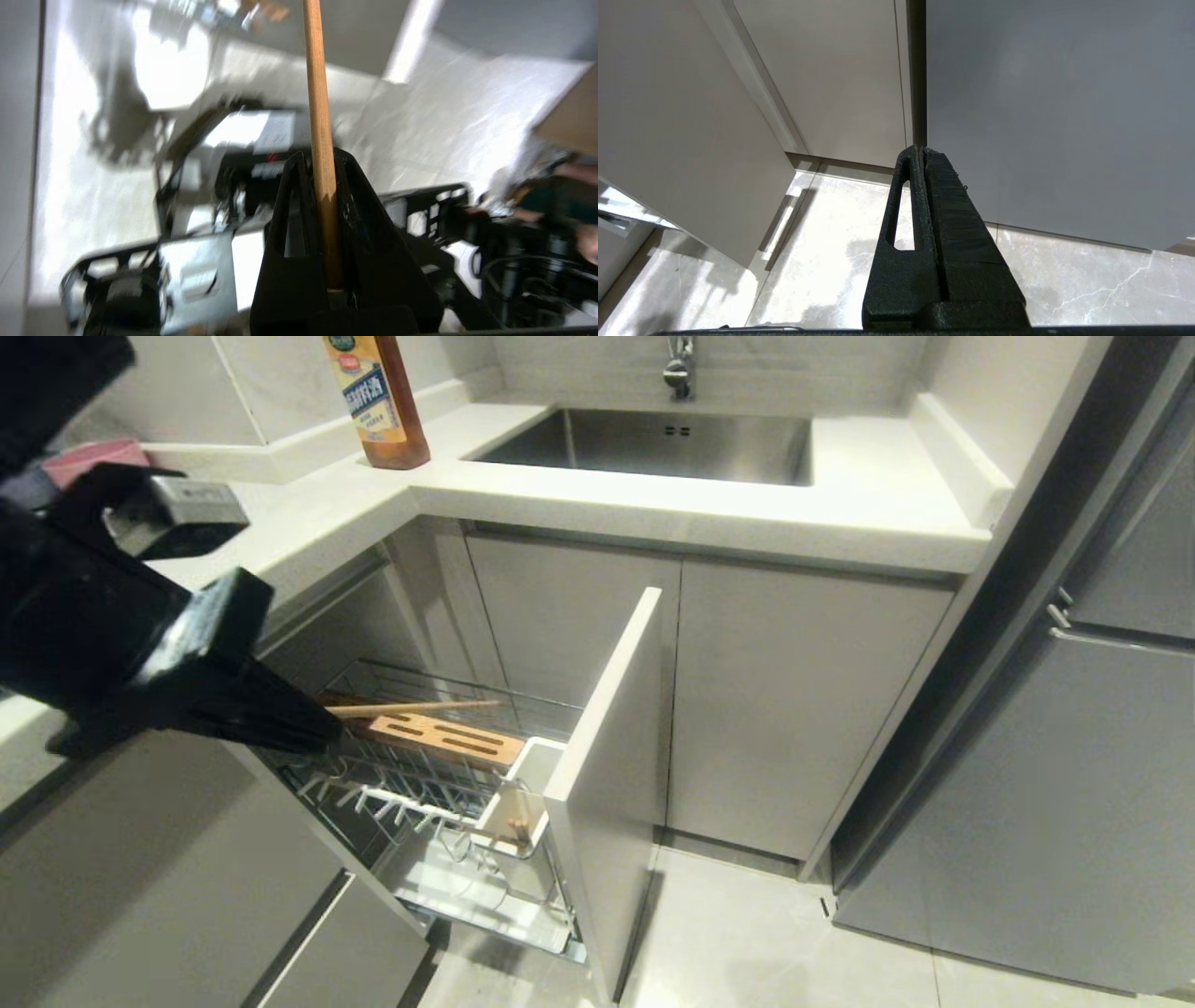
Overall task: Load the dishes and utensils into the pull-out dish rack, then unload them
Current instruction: Take the chopsticks out of the cupboard
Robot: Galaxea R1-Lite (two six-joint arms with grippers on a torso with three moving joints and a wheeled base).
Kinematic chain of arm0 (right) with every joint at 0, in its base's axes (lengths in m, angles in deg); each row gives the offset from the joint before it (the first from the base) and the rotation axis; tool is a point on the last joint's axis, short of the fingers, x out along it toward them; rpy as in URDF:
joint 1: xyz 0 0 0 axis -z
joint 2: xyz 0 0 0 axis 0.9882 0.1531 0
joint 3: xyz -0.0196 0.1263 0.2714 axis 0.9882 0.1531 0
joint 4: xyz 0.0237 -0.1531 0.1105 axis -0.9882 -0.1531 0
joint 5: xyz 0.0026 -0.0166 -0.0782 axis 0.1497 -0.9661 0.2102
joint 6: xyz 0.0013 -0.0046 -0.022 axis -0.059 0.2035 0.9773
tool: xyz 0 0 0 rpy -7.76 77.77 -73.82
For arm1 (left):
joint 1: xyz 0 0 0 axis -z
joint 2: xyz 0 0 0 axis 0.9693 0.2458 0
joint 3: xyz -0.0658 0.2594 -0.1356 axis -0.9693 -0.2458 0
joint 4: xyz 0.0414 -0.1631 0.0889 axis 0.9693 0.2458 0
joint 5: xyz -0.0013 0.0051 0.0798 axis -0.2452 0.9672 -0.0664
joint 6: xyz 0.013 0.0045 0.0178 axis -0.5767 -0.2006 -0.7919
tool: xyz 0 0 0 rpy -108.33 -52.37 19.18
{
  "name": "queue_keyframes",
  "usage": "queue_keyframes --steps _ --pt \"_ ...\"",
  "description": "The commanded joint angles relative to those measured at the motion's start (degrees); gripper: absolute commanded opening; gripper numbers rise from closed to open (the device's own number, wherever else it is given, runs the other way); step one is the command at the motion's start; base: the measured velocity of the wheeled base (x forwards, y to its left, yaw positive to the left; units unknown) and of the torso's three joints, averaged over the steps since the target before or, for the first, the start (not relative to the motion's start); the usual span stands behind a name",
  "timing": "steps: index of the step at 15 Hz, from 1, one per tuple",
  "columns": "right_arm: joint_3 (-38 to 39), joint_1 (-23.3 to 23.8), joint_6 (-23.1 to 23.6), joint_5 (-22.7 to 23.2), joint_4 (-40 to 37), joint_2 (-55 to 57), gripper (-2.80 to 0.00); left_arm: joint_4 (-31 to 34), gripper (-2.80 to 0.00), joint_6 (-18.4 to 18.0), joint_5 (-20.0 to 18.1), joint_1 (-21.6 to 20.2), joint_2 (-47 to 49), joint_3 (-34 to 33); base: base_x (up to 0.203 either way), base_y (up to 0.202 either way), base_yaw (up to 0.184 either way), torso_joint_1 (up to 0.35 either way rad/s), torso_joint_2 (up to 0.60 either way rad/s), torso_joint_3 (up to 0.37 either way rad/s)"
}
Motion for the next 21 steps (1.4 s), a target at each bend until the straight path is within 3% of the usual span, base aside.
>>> queue_keyframes --steps 1,4,7,11,16,21 --pt "0.0 0.0 -0.02 -0.04 0.01 0.05 -2.8 -0.51 -2.8 0.1 0.07 0.13 -5.25 0.0 0.0 0.0 0.0 0.0 0.0 0.0" --pt "0.0 0.0 -0.02 0.05 0.01 0.05 -2.8 -3.87 -2.8 -0.11 0.92 -0.09 -11.26 -0.02 0.0 0.0 0.0 0.0 0.0 0.0" --pt "0.0 0.0 -0.02 -0.04 0.01 0.05 -2.8 -8.98 -2.8 -0.26 5.71 -3.57 -15.84 -0.08 0.0 0.0 0.0 0.0 0.0 0.0" --pt "0.0 0.0 -0.02 -0.04 0.01 0.05 -2.8 -13.65 -2.8 -1.95 10.81 -17.06 -18.05 -0.1 0.0 0.0 0.0 0.0 0.0 0.0" --pt "0.0 0.0 -0.02 -0.04 0.01 0.05 -2.8 -15.58 -2.8 -3.77 12.27 -35.95 -19.23 -0.29 0.0 0.0 0.0 0.0 0.0 0.0" --pt "0.0 0.0 -0.02 0.05 0.01 0.05 -2.8 -17.0 -2.8 -3.5 12.54 -48.1 -13.74 -1.31 0.0 0.0 0.0 0.0 0.0 0.0"
